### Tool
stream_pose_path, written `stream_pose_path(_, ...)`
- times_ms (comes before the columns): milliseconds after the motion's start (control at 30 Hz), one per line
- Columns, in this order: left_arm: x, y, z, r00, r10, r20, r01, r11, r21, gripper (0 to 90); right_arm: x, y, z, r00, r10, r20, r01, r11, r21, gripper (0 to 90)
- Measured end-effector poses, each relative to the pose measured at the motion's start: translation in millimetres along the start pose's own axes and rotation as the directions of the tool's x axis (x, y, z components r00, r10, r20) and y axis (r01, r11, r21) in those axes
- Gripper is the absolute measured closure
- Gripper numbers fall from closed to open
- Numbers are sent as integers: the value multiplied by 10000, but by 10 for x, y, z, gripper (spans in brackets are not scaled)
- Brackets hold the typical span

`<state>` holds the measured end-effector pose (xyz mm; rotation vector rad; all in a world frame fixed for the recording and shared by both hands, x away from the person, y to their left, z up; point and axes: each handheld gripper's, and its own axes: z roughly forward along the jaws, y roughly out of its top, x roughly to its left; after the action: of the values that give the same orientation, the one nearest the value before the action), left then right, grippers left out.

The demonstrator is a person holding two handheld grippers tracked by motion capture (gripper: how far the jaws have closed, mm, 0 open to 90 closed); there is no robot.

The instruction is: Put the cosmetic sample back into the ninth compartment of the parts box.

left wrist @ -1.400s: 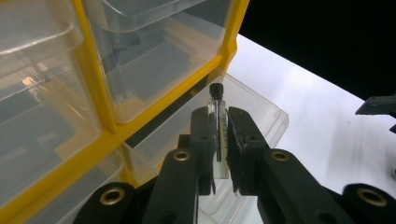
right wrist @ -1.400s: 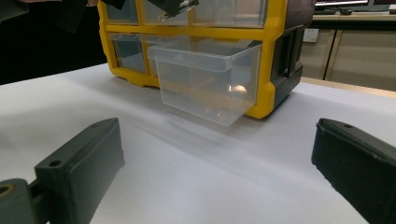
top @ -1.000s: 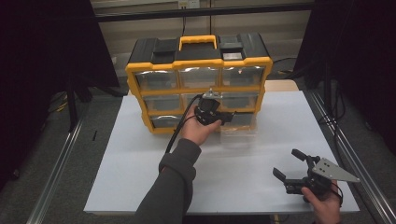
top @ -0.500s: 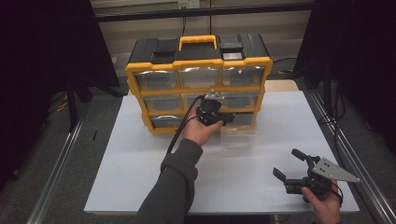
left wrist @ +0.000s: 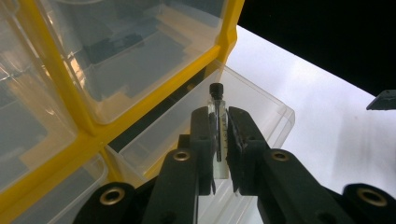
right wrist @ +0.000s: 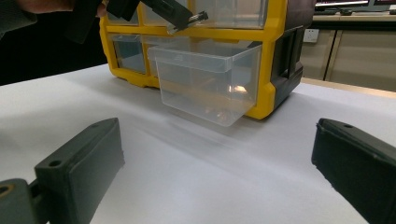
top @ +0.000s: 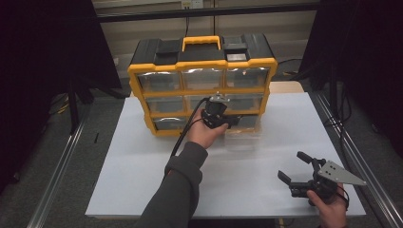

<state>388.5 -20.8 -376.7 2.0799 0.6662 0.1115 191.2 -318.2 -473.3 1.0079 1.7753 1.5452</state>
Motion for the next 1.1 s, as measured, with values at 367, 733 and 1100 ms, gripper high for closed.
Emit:
stream_pose_path(367, -3, -24, 48, 10000, 53, -34, -53, 10000, 58, 813, 0, -1, -1, 10000, 28, 17, -28, 10000, -3, 15)
stream_pose_path(733, 5, -54, 74, 10000, 53, -56, -53, 10000, 19, 813, 1, -2, 2, 10000, 29, -4, -29, 10000, 20, 15)
stream_pose_path(1100, 22, -99, 113, 10000, 36, -33, -36, 10000, 76, 813, -2, -1, -1, 10000, 42, -2, -42, 10000, -12, 15)
